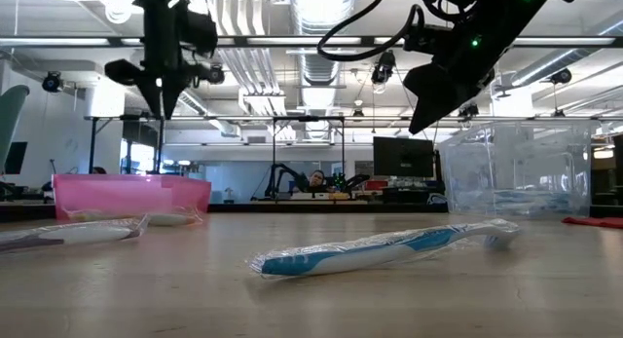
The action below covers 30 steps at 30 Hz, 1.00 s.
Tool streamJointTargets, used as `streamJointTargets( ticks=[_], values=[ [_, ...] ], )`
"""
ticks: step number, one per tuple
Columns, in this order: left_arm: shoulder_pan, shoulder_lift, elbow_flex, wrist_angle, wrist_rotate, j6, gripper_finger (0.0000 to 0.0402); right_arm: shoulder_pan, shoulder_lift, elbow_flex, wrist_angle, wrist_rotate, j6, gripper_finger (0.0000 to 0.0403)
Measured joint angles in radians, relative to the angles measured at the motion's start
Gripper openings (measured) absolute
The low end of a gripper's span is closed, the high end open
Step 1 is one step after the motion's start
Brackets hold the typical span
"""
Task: Pick & Place Toothbrushes
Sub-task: Put the blue toothbrush into the top transparent bin
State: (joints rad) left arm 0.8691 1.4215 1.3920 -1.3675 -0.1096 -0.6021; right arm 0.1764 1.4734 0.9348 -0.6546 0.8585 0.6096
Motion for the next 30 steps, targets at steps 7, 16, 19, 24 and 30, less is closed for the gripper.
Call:
streamJointTargets(
  ticks=[7, 16, 19, 24, 30],
  values=[
    [-0.139, -0.127, -0.003, 0.086, 0.084, -0.028, 0.0096, 0.000, 0.000, 0.024, 0.001, -0.001, -0.001, 0.0198],
    [-0.467, -0.209, -0.004, 0.244, 0.078, -0.073, 0.0099, 0.003, 0.000, 0.075, 0.003, -0.080, 0.000, 0.0178],
    [-0.581, -0.204, -0.004, 0.322, 0.074, -0.077, 0.0099, 0.003, 0.000, 0.080, -0.002, -0.115, -0.001, 0.0171],
    [-0.759, -0.156, -0.005, 0.470, 0.075, -0.049, 0.0099, 0.007, 0.000, 0.090, -0.029, -0.134, -0.002, 0.0157],
    [-0.924, -0.066, -0.005, 0.567, 0.078, -0.018, 0.0099, 0.025, -0.027, 0.090, -0.096, -0.123, 0.034, 0.0136]
  ],
)
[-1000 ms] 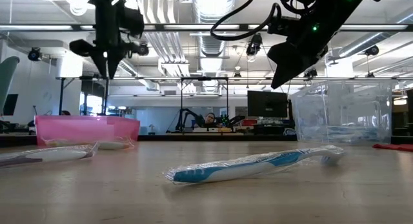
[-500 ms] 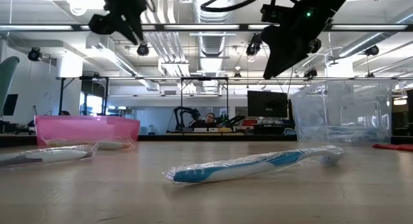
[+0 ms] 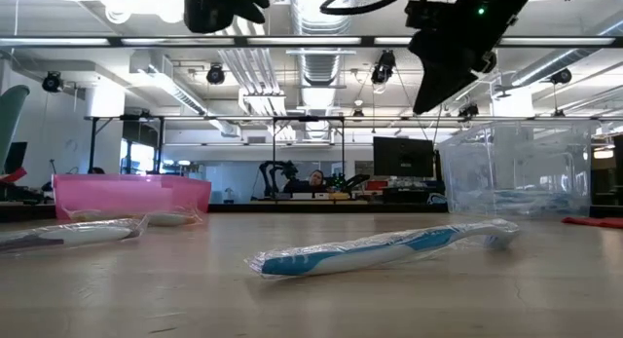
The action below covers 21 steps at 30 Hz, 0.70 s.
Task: Pick & Place Toothbrushes
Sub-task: Put the blue toothbrush into the top transparent bin
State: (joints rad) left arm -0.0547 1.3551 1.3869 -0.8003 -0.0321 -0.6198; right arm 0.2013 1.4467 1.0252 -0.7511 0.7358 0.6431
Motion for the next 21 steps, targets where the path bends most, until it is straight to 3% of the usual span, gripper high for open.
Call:
streamJointTargets(
  ticks=[7, 14, 21],
  values=[
    [-0.158, 0.169, 0.000, 0.049, 0.008, 0.018, 0.0099, 0.053, -0.083, -0.010, -0.062, 0.102, 0.085, 0.0111],
    [-0.221, 0.337, 0.006, 0.069, 0.021, 0.015, 0.0100, 0.104, -0.138, -0.028, -0.066, 0.130, 0.103, 0.0085],
    [-0.232, 0.445, 0.007, 0.165, 0.149, -0.007, 0.0154, 0.117, -0.151, -0.033, -0.077, 0.139, 0.106, 0.0064]
  ],
)
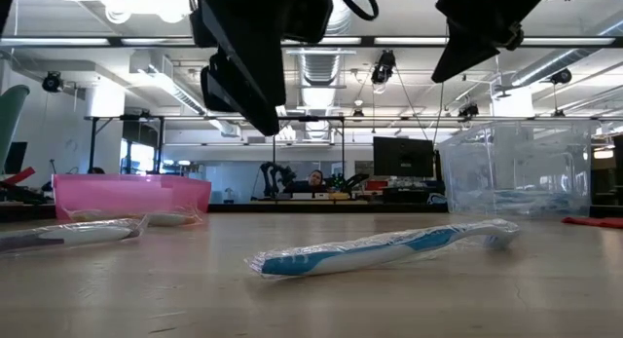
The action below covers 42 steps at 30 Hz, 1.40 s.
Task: Pick & Place Toothbrushes
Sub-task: Put the blue toothbrush into the top transparent bin
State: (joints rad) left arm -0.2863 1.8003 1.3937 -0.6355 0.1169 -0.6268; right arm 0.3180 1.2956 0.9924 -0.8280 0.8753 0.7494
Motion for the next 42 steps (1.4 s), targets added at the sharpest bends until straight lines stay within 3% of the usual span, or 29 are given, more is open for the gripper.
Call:
streamJointTargets(
  ticks=[3, 6, 10, 16, 23, 34, 42],
  values=[
    [0.000, 0.024, 0.000, 0.050, 0.068, -0.049, 0.0182, 0.001, 0.002, 0.000, -0.015, 0.011, 0.003, 0.0057],
    [-0.009, 0.034, 0.000, 0.078, 0.064, -0.091, 0.0196, 0.001, 0.001, -0.001, -0.045, 0.016, 0.020, 0.0051],
    [-0.033, 0.037, 0.000, 0.094, -0.026, -0.128, 0.0198, 0.004, -0.004, -0.002, -0.128, 0.028, 0.080, 0.0048],
    [-0.085, 0.037, -0.001, 0.127, -0.137, -0.136, 0.0195, 0.028, -0.039, -0.002, -0.276, 0.126, 0.252, 0.0062],
    [-0.146, 0.073, -0.004, 0.207, -0.243, -0.077, 0.0195, 0.066, -0.065, -0.002, -0.289, 0.204, 0.299, 0.0087],
    [-0.186, 0.223, 0.057, 0.234, -0.247, -0.051, 0.0195, 0.068, -0.063, -0.003, -0.288, 0.203, 0.299, 0.0116],
    [-0.195, 0.347, 0.172, 0.131, -0.247, -0.068, 0.0195, 0.068, -0.062, -0.005, -0.286, 0.201, 0.299, 0.0130]
  ],
)
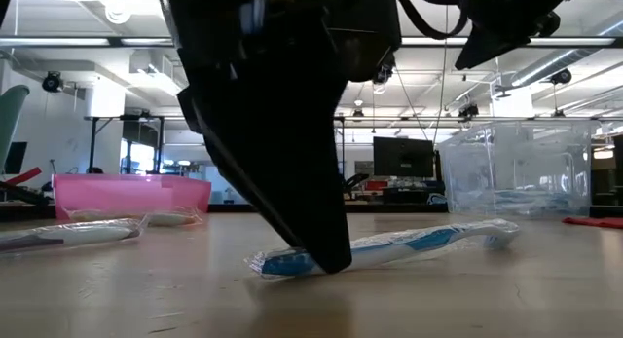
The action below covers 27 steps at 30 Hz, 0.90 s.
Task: Pick & Place Toothbrushes
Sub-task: Put the blue toothbrush into the top transparent bin
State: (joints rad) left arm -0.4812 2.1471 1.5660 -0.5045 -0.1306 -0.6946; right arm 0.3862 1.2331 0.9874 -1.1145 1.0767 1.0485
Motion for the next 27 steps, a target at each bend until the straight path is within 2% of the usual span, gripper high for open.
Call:
streamJointTargets(
  ticks=[4, 8, 13, 22, 27],
  values=[
    [-0.001, 0.041, 0.039, -0.049, -0.010, -0.047, 0.0191, 0.000, 0.000, -0.002, 0.001, 0.000, 0.000, 0.0134],
    [0.001, 0.056, 0.040, -0.077, -0.010, -0.089, 0.0169, 0.000, 0.000, -0.002, 0.002, -0.004, 0.000, 0.0133],
    [0.001, 0.056, 0.038, -0.090, -0.051, -0.098, 0.0120, 0.000, 0.000, -0.002, 0.002, -0.012, 0.000, 0.0117],
    [0.005, 0.052, 0.035, -0.105, -0.064, -0.089, 0.0025, 0.003, 0.000, -0.006, 0.002, -0.031, 0.000, 0.0080],
    [0.005, 0.020, 0.035, -0.178, -0.092, -0.086, 0.0021, 0.023, 0.001, -0.012, 0.003, -0.032, 0.000, 0.0061]
  ],
)
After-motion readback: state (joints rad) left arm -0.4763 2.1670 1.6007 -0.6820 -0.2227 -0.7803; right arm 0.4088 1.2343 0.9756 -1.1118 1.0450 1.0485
